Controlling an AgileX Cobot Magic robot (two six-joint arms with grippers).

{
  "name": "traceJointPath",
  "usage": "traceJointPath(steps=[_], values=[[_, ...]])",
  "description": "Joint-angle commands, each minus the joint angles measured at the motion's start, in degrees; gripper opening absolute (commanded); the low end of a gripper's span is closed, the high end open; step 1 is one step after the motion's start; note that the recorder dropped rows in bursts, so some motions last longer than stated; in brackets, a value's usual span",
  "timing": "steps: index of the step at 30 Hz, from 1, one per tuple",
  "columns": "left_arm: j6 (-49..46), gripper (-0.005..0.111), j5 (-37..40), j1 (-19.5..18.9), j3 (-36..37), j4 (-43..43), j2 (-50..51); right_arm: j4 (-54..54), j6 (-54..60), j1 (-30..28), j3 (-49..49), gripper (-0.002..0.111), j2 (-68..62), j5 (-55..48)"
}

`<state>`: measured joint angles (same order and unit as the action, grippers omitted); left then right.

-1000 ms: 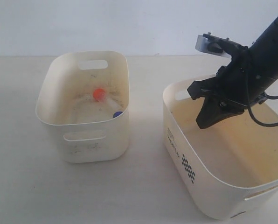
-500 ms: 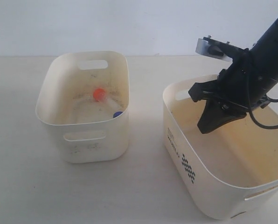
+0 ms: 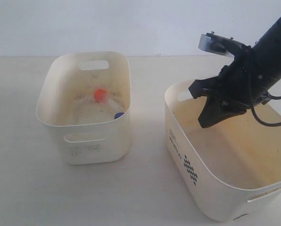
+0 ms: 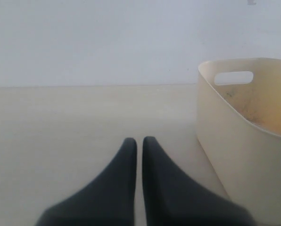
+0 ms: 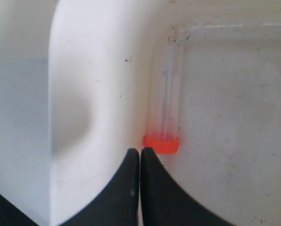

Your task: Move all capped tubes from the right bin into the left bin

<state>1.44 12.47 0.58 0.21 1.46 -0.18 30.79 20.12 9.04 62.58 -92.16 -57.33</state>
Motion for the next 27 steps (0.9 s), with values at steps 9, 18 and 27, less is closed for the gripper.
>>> traceJointPath(steps=[9, 18, 27], values=[[0.66, 0.004, -0.87, -0.02, -0.21, -0.36, 0.18, -0.24, -0.14, -0.24, -4.84, 0.000, 0.08, 3.15], [0.66, 0.004, -0.87, -0.02, -0.21, -0.36, 0.18, -0.10, 0.64, 2.44, -4.99, 0.029, -4.13, 15.22], [0.66, 0.004, -0.87, -0.02, -0.21, -0.36, 0.18, 1.78, 4.14, 0.58, -1.89, 0.030, -11.44, 13.32]])
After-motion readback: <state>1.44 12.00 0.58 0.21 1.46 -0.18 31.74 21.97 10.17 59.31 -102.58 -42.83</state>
